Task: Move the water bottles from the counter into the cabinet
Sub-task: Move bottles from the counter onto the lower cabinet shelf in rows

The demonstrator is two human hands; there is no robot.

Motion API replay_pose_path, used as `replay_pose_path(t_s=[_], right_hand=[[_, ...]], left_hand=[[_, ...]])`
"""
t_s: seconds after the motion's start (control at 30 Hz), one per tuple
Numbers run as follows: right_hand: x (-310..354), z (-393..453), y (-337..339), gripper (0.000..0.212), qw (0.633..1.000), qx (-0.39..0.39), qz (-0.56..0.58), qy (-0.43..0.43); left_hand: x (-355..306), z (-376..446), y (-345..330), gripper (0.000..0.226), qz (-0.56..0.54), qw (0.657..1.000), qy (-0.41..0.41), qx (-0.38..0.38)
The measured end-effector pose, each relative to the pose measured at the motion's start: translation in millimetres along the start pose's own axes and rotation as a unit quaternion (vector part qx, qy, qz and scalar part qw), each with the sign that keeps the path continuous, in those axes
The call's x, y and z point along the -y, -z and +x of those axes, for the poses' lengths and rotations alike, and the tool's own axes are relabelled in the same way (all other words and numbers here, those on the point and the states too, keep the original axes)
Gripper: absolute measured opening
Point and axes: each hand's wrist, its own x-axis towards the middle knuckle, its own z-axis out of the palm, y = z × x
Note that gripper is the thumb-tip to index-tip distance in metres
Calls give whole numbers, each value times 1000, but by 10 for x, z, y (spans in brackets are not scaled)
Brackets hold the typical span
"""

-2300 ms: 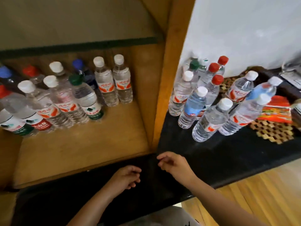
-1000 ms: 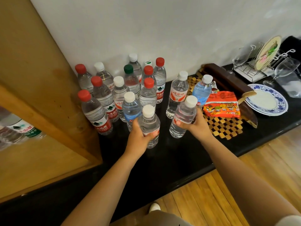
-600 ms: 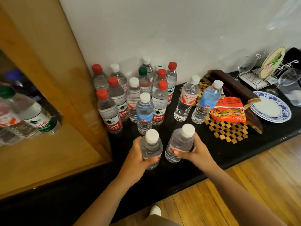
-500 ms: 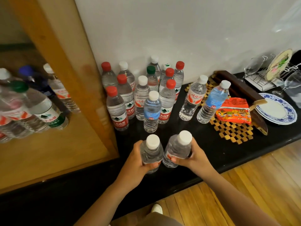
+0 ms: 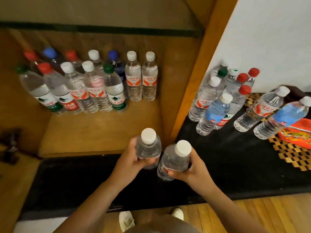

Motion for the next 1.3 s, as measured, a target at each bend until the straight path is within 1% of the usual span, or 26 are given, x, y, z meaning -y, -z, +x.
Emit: replay_pose_path(t_s=[0.1,0.2,0.3,0.5,0.6,0.7,0.77,0.87,0.93,1.03,1.13,1.17,1.23,1.3], right_hand=[[169,168,-277,69,1000,9,5,19],[321,425,-472,72,999,-5,37,22],[461,697,-607,73,997,-33,63,14],[547,1045,-677,74,997,-70,37,-13],[542,1098,-687,67,997,-52,54,-21],[522,1149,-685,57,993,-24,112,-38],[470,1162,-684,62,991,-9,125,-40],[383,1098,-722,76,995,-7,95,-21],[341,1045,-761,80,996,-18,85,-11],[363,973,-855,82,995,-41,91,-2],[327,872,-984,78,986,-79,143,-29],[302,823,-1026,77,978,-88,180,-61],[262,748,-1101,74,947,-87,283,-123],[269,726,-1148,66,926,-77,345,-129]], left_hand=[[-35,121,280,69,0,999,-24,-32],[11,306,519,61,15,997,-43,-59],[89,494,710,63,20,996,-50,-76],[251,697,855,68,0,995,-54,-85],[291,771,883,67,-14,994,-52,-91],[309,819,916,67,-16,995,-53,-87],[324,830,928,69,-16,996,-53,-73],[347,811,941,72,-37,996,-41,-73],[362,771,937,70,-49,996,-24,-73],[383,677,905,67,-59,995,3,-76],[399,528,848,70,-52,990,53,-124],[399,466,817,71,-73,984,77,-144],[371,363,727,75,-175,965,118,-154],[339,325,640,80,-273,945,125,-130]])
